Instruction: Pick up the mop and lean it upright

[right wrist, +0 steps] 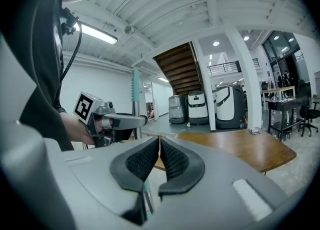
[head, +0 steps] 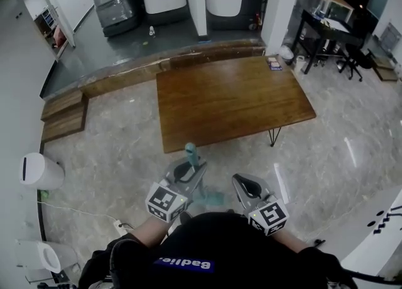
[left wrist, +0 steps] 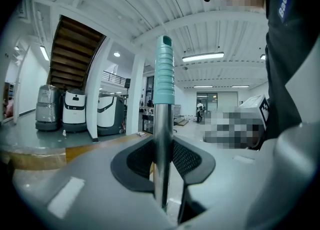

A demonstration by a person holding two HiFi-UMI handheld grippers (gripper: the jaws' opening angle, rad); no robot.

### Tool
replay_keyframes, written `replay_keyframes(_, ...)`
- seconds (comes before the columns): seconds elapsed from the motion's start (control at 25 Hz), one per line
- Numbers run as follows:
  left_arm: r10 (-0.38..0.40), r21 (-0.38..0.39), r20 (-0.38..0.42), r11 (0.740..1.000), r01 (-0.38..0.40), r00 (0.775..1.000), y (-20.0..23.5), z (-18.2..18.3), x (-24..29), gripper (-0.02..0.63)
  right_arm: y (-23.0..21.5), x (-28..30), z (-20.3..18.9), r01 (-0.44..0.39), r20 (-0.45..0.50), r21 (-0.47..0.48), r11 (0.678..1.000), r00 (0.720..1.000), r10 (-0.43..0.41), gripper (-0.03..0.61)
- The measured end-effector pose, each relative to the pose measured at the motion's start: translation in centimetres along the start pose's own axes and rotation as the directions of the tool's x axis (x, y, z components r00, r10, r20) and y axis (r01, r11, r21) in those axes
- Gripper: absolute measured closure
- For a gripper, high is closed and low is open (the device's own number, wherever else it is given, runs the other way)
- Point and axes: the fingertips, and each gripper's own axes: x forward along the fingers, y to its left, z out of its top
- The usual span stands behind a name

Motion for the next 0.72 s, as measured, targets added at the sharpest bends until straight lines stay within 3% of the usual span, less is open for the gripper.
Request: replay_keyframes(0.72, -0.082, 0.011, 0.079, 0.997, 0.081, 0.994, -2.5, 2.2, -0.2, 0.504, -0.1, 0.6, 0.4, 0.028, 0.006, -0.01, 1.0, 1.0, -0.027, 0.569)
